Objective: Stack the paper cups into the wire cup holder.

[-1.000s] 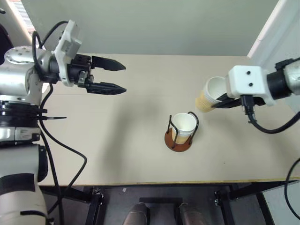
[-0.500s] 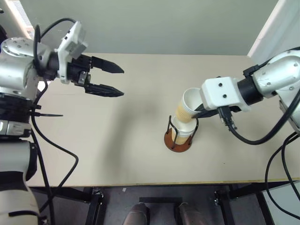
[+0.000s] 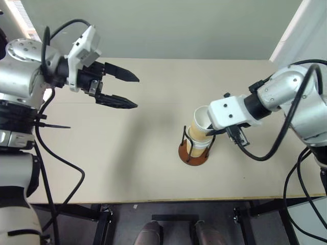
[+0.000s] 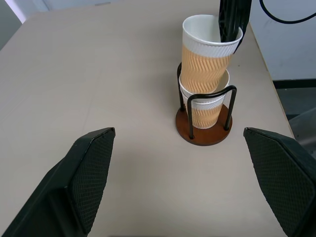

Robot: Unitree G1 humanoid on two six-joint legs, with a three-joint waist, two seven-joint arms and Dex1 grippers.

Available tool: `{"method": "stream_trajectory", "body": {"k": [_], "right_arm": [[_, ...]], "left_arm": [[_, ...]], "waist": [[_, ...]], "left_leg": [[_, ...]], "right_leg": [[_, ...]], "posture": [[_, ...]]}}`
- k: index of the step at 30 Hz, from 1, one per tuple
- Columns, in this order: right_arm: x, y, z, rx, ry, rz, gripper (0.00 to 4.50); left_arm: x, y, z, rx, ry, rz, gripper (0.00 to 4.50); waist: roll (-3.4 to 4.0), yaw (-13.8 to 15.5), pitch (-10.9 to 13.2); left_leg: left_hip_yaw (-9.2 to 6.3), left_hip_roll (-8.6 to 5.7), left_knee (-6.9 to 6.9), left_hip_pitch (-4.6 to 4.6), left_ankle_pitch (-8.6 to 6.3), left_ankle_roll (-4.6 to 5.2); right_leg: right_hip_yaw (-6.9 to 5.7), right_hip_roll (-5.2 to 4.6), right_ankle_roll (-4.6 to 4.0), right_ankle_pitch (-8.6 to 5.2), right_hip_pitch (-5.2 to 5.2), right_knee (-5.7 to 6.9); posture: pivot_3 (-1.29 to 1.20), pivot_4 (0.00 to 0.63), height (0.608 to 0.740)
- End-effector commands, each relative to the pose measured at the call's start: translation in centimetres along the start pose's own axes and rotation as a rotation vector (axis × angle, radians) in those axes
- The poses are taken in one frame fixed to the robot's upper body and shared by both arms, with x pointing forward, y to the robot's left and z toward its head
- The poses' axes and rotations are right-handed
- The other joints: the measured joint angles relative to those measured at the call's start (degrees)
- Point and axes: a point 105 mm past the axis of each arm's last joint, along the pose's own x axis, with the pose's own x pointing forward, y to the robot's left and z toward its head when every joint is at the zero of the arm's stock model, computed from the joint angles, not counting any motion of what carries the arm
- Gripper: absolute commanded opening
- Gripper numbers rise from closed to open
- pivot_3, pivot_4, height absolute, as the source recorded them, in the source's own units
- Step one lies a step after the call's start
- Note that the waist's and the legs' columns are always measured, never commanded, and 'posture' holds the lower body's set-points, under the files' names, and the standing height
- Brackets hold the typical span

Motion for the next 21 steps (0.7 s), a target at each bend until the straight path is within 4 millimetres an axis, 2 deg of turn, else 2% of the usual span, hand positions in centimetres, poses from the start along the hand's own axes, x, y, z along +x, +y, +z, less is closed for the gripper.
{"method": "stream_trajectory", "body": {"k": [1,4,13,17,21], "right_arm": [[0.2,-0.3,0.0,-0.047,0.027,-0.013,0.21],[0.3,-0.4,-0.1,-0.060,0.034,-0.016,0.95],[-0.8,-1.3,2.1,-0.005,-0.073,-0.050,4.05],[-2.6,-3.0,2.5,0.081,-0.136,-0.156,4.05],[-4.2,-3.1,1.6,0.158,-0.168,-0.226,4.05]], "left_arm": [[-0.4,-0.4,1.7,0.078,-0.003,-0.027,4.50],[-0.3,-0.4,1.6,0.078,0.001,-0.030,4.50],[-0.3,-0.4,1.5,0.079,0.013,-0.035,4.50],[-0.3,-0.4,1.4,0.073,0.012,-0.036,4.50],[-0.4,-0.7,1.4,0.061,0.007,-0.040,4.50]], "waist": [[0.00,-0.02,0.00],[0.00,-0.03,0.00],[0.00,-0.13,0.00],[0.01,-0.16,0.00],[0.00,-0.01,0.00]], "left_leg": [[0.00,0.00,0.00,0.00,0.00,0.01],[-0.01,0.00,0.00,0.00,0.00,0.01],[0.00,0.01,-0.01,0.00,0.03,-0.05],[0.01,0.00,-0.05,-0.01,0.04,-0.06],[0.00,-0.01,-0.09,-0.01,0.06,-0.10]], "right_leg": [[0.01,-0.01,0.00,0.00,0.00,0.00],[0.01,-0.01,0.00,0.00,0.00,0.00],[0.01,-0.01,-0.01,-0.01,0.00,-0.01],[0.01,0.01,-0.12,-0.07,-0.03,0.01],[-0.02,-0.02,-0.27,-0.16,0.00,-0.05]], "posture": [[0.00,0.150,0.740],[0.00,0.150,0.740],[0.00,0.150,0.740],[0.00,0.150,0.740],[0.00,0.150,0.740]]}}
